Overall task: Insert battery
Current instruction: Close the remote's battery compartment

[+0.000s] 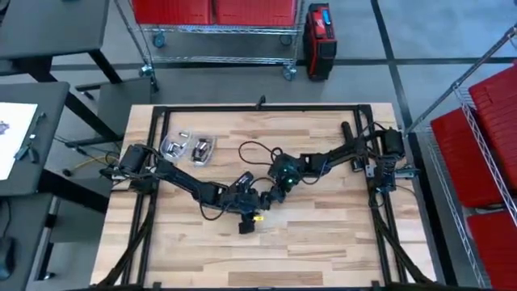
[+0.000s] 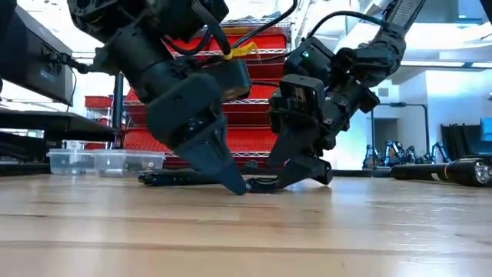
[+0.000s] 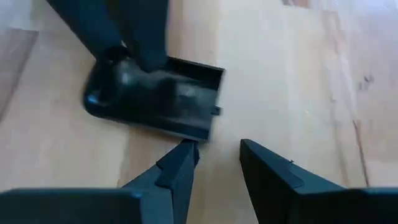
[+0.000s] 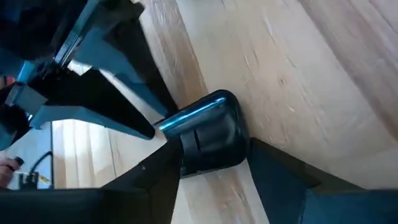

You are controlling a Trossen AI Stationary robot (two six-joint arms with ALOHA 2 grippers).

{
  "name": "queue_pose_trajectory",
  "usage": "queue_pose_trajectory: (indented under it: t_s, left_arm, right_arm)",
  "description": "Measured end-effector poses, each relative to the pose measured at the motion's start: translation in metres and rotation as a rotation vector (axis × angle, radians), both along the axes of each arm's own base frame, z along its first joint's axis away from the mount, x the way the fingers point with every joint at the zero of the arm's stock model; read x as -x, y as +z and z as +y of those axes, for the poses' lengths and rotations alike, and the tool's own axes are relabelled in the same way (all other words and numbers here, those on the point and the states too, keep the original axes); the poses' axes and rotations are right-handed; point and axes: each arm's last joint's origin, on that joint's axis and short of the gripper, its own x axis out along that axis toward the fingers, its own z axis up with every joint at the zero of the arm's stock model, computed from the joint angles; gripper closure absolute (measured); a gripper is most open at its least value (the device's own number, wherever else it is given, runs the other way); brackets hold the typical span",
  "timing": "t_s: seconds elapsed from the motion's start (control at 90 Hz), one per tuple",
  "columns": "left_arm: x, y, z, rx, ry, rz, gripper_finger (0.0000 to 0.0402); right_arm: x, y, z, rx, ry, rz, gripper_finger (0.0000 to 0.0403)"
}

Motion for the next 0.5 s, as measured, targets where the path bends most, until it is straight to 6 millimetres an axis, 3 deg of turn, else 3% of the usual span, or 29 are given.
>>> queue_pose_trajectory:
  t_s: [0.156,0.344,0.5]
  left_arm:
    - [-0.003,0.001,0.007,0.033,0.052,-0.021,0.0287]
    - [-0.004,0.002,0.007,0.051,0.066,-0.041,0.0287]
    - [-0.001,0.009,0.007,0.065,0.066,-0.039,0.0287]
  right_arm:
    - [0.000,0.000,0.002,0.060,0.055,-0.028,0.0288]
    - [0.000,-0.001,0.000,0.108,0.087,-0.048,0.0382]
    - [0.001,0.003,-0.011,0.112,0.086,-0.067,0.0393]
